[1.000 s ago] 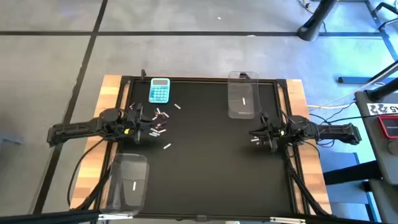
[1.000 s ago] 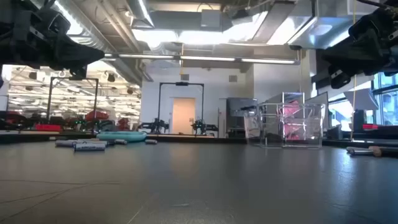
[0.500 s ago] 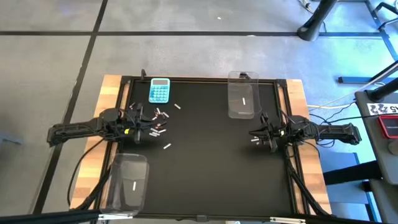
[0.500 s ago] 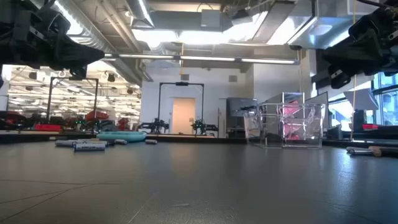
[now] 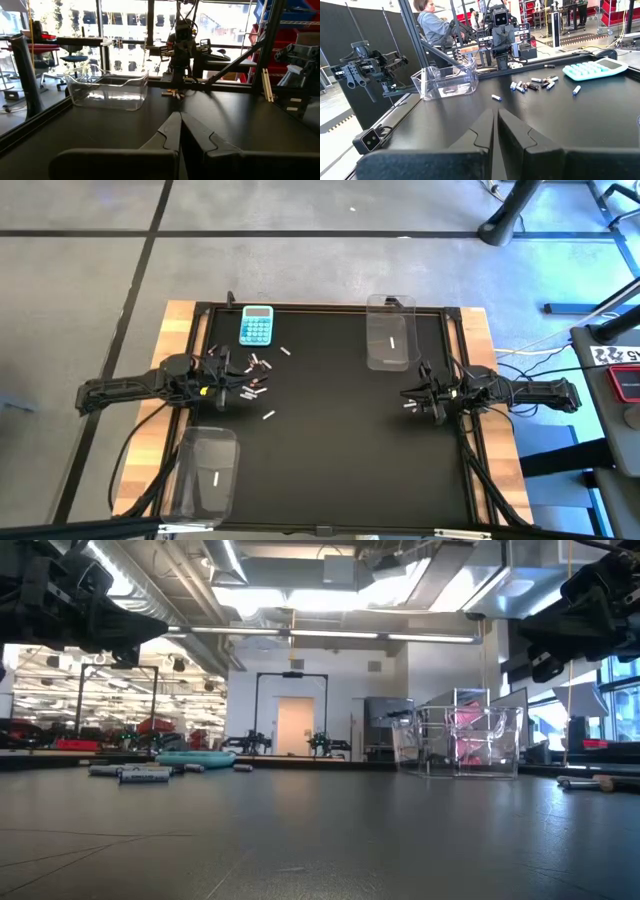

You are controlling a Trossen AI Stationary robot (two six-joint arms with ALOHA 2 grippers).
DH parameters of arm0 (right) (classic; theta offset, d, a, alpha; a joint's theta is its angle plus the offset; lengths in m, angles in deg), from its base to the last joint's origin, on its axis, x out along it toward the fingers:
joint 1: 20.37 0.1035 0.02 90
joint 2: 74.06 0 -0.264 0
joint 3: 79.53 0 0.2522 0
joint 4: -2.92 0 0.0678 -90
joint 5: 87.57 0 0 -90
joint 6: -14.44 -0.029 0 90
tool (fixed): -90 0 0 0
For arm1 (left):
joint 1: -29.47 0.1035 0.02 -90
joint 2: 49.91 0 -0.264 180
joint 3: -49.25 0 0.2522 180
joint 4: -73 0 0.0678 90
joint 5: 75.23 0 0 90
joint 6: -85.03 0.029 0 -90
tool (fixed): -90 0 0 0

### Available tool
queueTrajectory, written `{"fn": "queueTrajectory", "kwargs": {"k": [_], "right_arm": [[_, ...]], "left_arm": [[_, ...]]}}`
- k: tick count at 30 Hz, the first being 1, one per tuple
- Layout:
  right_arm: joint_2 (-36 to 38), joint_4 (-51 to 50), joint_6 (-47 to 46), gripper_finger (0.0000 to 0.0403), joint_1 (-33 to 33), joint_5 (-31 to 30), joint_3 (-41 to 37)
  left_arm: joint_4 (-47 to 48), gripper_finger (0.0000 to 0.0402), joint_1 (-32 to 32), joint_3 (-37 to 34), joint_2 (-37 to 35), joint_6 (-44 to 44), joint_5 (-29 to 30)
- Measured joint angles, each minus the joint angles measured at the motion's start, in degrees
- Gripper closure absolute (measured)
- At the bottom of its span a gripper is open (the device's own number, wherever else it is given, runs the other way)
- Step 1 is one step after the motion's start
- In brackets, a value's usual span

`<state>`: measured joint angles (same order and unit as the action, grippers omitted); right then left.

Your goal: Sort batteries

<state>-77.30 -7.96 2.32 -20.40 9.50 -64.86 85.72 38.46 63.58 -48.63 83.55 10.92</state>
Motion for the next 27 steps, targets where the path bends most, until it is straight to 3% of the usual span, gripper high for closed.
{"fn": "queueTrajectory", "kwargs": {"k": [11, 14, 21, 27], "right_arm": [[0.0, 0.9, -1.2, 0.0375, 0.0, 0.0, 0.0], [0.0, 1.9, -12.1, 0.0374, 0.0, -0.2, 0.0], [0.0, 7.3, -25.7, 0.0375, 0.0, -7.5, -0.1], [0.0, 14.1, -19.0, 0.0375, 0.1, -4.5, 0.5]], "left_arm": [[0.0, 0.0402, 0.0, 0.0, 0.0, 0.0, 0.0], [0.0, 0.0402, 0.0, 0.0, 0.0, 0.0, 0.0], [0.0, 0.0402, 0.0, 0.0, 0.0, 0.0, 0.0], [0.0, 0.0402, 0.0, 0.0, 0.0, 0.0, 0.0]]}}
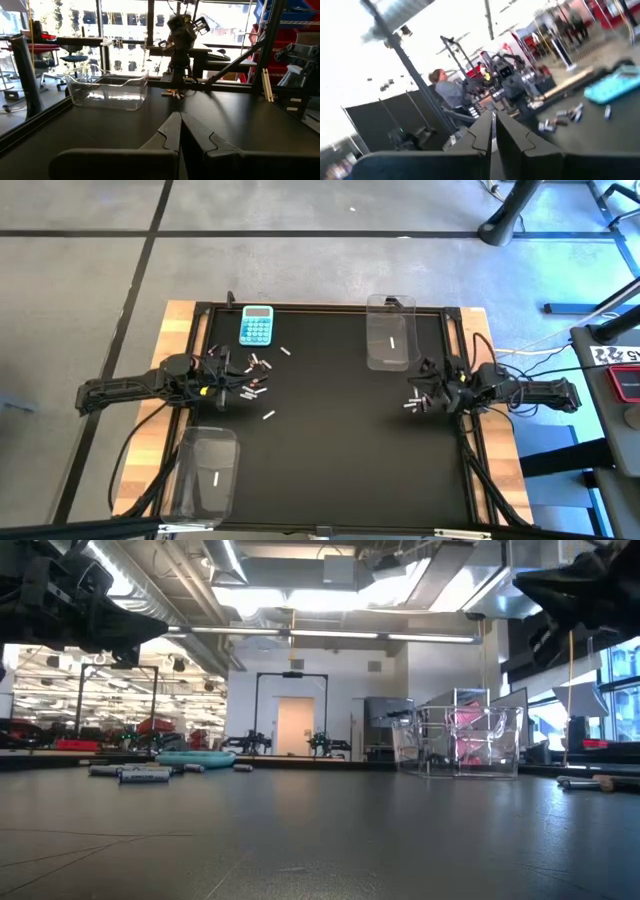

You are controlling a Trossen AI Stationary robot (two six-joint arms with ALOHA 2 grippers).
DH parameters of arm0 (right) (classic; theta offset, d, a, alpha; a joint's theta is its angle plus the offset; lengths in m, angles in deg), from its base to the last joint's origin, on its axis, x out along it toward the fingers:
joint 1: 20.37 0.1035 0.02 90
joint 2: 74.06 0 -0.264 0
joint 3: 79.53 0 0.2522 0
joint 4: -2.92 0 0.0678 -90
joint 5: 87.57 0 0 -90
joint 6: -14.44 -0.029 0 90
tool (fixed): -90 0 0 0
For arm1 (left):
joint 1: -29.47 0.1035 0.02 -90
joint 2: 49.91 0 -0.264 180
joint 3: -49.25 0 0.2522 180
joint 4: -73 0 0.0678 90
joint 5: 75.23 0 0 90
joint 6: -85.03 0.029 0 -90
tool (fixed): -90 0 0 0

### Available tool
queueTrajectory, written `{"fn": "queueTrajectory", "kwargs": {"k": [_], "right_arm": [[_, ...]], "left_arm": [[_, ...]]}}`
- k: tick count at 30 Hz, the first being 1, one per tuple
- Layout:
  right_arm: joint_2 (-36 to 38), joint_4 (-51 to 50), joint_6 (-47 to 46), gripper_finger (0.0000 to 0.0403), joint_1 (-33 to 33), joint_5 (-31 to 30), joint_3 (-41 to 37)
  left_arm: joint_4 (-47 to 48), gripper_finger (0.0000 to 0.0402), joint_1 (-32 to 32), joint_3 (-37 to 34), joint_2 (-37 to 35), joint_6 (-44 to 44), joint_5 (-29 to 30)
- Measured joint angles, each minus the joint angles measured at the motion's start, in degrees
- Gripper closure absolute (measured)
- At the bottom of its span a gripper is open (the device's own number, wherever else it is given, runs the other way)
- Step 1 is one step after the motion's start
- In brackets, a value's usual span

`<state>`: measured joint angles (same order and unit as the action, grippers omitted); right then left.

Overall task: Sort batteries
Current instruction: Put the white battery into the top transparent bin

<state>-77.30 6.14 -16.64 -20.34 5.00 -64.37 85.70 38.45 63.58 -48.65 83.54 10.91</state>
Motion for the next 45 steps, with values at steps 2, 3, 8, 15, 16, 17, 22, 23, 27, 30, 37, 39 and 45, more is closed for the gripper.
{"fn": "queueTrajectory", "kwargs": {"k": [2, 3, 8, 15, 16, 17, 22, 23, 27, 30, 37, 39, 45], "right_arm": [[-0.3, -0.6, 8.3, 0.0375, 0.0, 2.2, 0.9], [-0.7, -0.6, 12.5, 0.0375, 0.0, 3.8, 1.5], [-4.9, -6.0, 18.1, 0.0375, 0.0, 5.4, 6.8], [-18.8, -37.9, 19.1, 0.0375, 0.0, -0.1, 21.7], [-21.4, -41.4, 19.1, 0.0375, 0.0, 0.0, 23.7], [-24.1, -44.0, 19.2, 0.0375, 0.0, 0.0, 25.4], [-36.7, -55.5, 19.4, 0.0375, 0.0, 3.4, 31.1], [-39.3, -56.9, 18.8, 0.0375, 0.0, 4.3, 31.7], [-49.0, -61.5, 16.4, 0.0375, 0.0, 3.1, 32.7], [-55.3, -60.9, 14.7, 0.0373, -0.1, 1.9, 32.8], [-66.2, -60.2, 14.5, 0.0316, 0.0, 2.7, 32.8], [-67.5, -60.2, 14.6, 0.0289, 0.0, 3.7, 32.8], [-69.0, -59.4, 18.5, 0.0243, 0.0, 2.7, 32.8]], "left_arm": [[0.0, 0.0402, 0.0, 0.0, 0.0, 0.0, 0.0], [0.0, 0.0402, 0.0, 0.0, 0.0, 0.0, 0.0], [0.0, 0.0402, 0.0, 0.0, 0.0, 0.0, 0.0], [0.0, 0.0402, 0.0, 0.0, 0.0, 0.0, 0.0], [0.0, 0.0402, 0.0, 0.0, 0.0, 0.0, 0.0], [0.0, 0.0402, 0.0, 0.0, 0.0, 0.0, 0.0], [0.0, 0.0402, 0.0, 0.0, 0.0, 0.0, 0.0], [0.0, 0.0402, 0.0, 0.0, 0.0, 0.0, 0.0], [0.0, 0.0402, 0.0, 0.0, 0.0, 0.0, 0.0], [0.0, 0.0402, 0.0, 0.0, 0.0, 0.0, 0.0], [0.0, 0.0402, 0.0, 0.0, 0.0, 0.0, 0.0], [0.0, 0.0402, 0.0, 0.0, 0.0, 0.0, 0.0], [0.0, 0.0402, 0.0, 0.0, 0.0, 0.0, 0.0]]}}
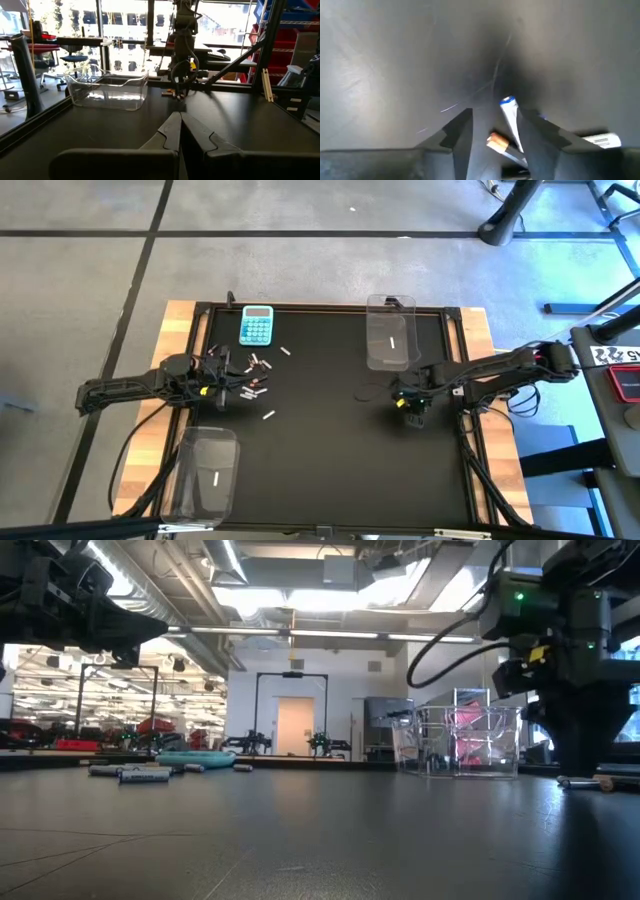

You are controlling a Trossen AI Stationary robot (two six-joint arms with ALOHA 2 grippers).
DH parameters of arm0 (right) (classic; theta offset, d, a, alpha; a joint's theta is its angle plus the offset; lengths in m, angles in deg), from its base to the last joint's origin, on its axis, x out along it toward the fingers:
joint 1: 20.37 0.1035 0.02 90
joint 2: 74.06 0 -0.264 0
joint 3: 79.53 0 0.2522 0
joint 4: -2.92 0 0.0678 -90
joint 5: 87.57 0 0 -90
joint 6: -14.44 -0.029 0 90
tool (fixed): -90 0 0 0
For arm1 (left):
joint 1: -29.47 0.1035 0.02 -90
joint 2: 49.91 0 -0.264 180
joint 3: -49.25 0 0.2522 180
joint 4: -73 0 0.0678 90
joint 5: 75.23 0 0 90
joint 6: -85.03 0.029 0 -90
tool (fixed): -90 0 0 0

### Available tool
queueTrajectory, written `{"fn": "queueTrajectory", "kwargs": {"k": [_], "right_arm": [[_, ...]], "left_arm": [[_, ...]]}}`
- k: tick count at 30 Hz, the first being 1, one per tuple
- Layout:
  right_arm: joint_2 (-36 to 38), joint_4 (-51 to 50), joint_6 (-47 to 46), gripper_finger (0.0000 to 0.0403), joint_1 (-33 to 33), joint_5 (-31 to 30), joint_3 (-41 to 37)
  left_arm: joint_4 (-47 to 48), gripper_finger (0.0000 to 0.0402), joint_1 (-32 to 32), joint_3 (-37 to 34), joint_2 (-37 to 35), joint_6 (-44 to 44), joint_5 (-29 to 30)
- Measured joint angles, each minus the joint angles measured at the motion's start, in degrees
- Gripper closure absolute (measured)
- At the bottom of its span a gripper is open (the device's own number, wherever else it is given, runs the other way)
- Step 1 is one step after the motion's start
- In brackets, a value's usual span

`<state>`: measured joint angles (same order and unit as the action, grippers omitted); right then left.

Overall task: Sort batteries
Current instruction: Put the white battery into the top transparent bin

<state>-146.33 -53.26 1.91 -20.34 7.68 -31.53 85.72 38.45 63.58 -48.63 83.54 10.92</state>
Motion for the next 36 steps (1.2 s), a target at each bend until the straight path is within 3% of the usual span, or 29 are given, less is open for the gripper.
{"fn": "queueTrajectory", "kwargs": {"k": [5, 21, 29, 36], "right_arm": [[-1.1, 3.8, 1.3, 0.0249, 0.0, -1.7, 0.0], [-8.4, 1.7, 0.8, 0.0321, 0.0, -2.7, 0.5], [-8.4, 2.1, 0.7, 0.0395, 0.0, -2.7, 0.2], [-8.0, 4.9, 0.7, 0.04, 0.0, -2.2, 0.9]], "left_arm": [[0.0, 0.0402, 0.0, 0.0, 0.0, 0.0, 0.0], [0.0, 0.0402, 0.0, 0.0, 0.0, 0.0, 0.0], [0.0, 0.0402, 0.0, 0.0, 0.0, 0.0, 0.0], [0.0, 0.0402, 0.0, 0.0, 0.0, 0.0, 0.0]]}}
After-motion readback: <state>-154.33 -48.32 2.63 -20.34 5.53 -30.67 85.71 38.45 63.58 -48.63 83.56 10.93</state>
